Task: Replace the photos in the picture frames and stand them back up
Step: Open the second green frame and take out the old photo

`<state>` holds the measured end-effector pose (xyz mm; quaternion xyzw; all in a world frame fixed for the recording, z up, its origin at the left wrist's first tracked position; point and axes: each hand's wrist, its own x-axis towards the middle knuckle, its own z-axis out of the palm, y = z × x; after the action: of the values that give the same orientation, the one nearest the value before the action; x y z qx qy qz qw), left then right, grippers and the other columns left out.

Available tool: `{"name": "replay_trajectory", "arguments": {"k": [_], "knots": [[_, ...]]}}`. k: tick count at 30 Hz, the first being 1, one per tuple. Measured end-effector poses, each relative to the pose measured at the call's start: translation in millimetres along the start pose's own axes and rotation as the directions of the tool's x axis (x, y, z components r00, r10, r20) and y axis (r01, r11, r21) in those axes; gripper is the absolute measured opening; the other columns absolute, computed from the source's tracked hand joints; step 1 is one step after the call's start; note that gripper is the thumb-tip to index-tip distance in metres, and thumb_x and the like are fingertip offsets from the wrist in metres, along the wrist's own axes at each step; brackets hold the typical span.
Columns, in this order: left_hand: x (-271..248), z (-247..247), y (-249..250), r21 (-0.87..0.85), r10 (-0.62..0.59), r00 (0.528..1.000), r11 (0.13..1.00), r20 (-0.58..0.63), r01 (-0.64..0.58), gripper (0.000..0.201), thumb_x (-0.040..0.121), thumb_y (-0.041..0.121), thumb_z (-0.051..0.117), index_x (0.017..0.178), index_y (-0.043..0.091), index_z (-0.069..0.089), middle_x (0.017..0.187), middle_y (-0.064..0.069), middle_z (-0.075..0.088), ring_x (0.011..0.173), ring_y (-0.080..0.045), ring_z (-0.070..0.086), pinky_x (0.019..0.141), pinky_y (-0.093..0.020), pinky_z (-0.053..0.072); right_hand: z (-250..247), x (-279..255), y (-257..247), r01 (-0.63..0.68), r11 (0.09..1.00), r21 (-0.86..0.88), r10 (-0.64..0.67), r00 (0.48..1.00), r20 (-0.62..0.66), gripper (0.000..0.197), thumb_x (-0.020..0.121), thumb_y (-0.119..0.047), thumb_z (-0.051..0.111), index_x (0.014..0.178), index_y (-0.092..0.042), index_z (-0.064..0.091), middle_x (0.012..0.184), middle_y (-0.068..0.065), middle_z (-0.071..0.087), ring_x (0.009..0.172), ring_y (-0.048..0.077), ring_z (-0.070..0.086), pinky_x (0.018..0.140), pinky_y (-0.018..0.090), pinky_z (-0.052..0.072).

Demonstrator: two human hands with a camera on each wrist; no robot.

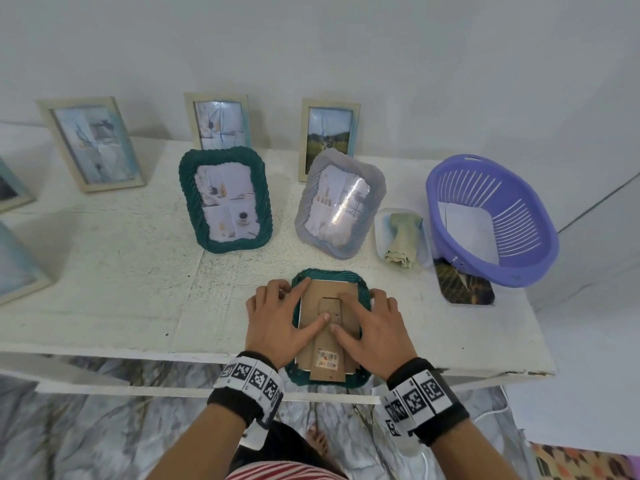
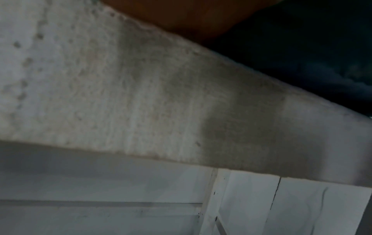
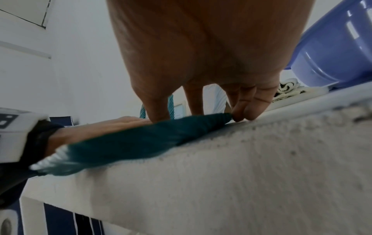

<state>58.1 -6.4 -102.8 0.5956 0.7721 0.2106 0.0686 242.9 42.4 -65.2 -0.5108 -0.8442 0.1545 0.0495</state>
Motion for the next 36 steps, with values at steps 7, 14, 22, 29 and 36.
{"name": "replay_trajectory", "arguments": {"k": [7, 14, 22, 29, 36], "knots": [[0.6, -1.1, 1.3, -0.076, 0.012, 0.999, 0.997, -0.035, -0.015, 0.079, 0.075, 0.078, 0.046, 0.132, 0.025, 0.058, 0.112, 0.0, 0.051, 0.101, -0.019, 0.048, 0.085, -0.036, 0.044, -1.8, -1.0, -0.1, 0.009, 0.997, 0.079, -0.011, 1.0, 0.028, 0.06, 0.087, -0.058, 0.05, 0.14, -0.03, 0.043, 0.128, 0.014, 0.039, 0.112, 0.028, 0.038, 0.095, 0.038, 0.039], [-0.4, 0.2, 0.4, -0.099, -0.026, 0.998, 0.995, -0.057, 0.021, 0.08, 0.074, 0.08, 0.046, 0.13, 0.026, 0.061, 0.114, 0.003, 0.054, 0.107, -0.019, 0.044, 0.09, -0.036, 0.041, 1.5, -0.7, 3.7, 0.011, 0.994, 0.108, -0.013, 1.0, 0.02, 0.061, 0.087, -0.059, 0.053, 0.141, -0.03, 0.045, 0.13, 0.014, 0.038, 0.115, 0.029, 0.038, 0.099, 0.037, 0.038], [-2.6, -5.3, -1.1, -0.075, -0.032, 0.999, 0.997, 0.041, 0.035, 0.089, 0.07, 0.086, 0.039, 0.142, 0.034, 0.044, 0.127, 0.004, 0.042, 0.118, -0.017, 0.034, 0.101, -0.035, 0.03, -2.6, -4.6, 8.5, 0.01, 0.999, 0.039, -0.012, 0.999, 0.053, 0.074, 0.081, -0.071, 0.023, 0.141, -0.032, 0.044, 0.14, 0.019, 0.038, 0.118, 0.033, 0.038, 0.101, 0.04, 0.038], [1.3, -2.5, -5.7, -0.083, -0.008, 0.995, 0.996, 0.103, 0.016, 0.11, 0.062, 0.093, 0.042, 0.15, 0.029, 0.024, 0.155, 0.003, 0.028, 0.141, -0.019, 0.022, 0.117, -0.041, 0.016, -7.4, -37.4, 32.6, 0.298, 0.935, 0.193, -0.311, 0.949, 0.042, 0.028, 0.087, -0.02, 0.043, 0.106, -0.026, 0.063, 0.138, 0.01, 0.049, 0.125, 0.032, 0.04, 0.099, 0.048, 0.047], [2.3, -2.7, -4.6, -0.094, -0.021, 0.992, 0.995, 0.121, 0.032, 0.115, 0.059, 0.093, 0.042, 0.152, 0.027, 0.021, 0.156, 0.003, 0.029, 0.143, -0.018, 0.02, 0.118, -0.04, 0.013, -18.2, -44.7, 40.4, 0.399, 0.901, 0.17, -0.427, 0.883, 0.196, 0.049, 0.078, -0.018, 0.026, 0.105, -0.04, 0.06, 0.149, 0.016, 0.038, 0.137, 0.041, 0.028, 0.106, 0.042, 0.038]]}}
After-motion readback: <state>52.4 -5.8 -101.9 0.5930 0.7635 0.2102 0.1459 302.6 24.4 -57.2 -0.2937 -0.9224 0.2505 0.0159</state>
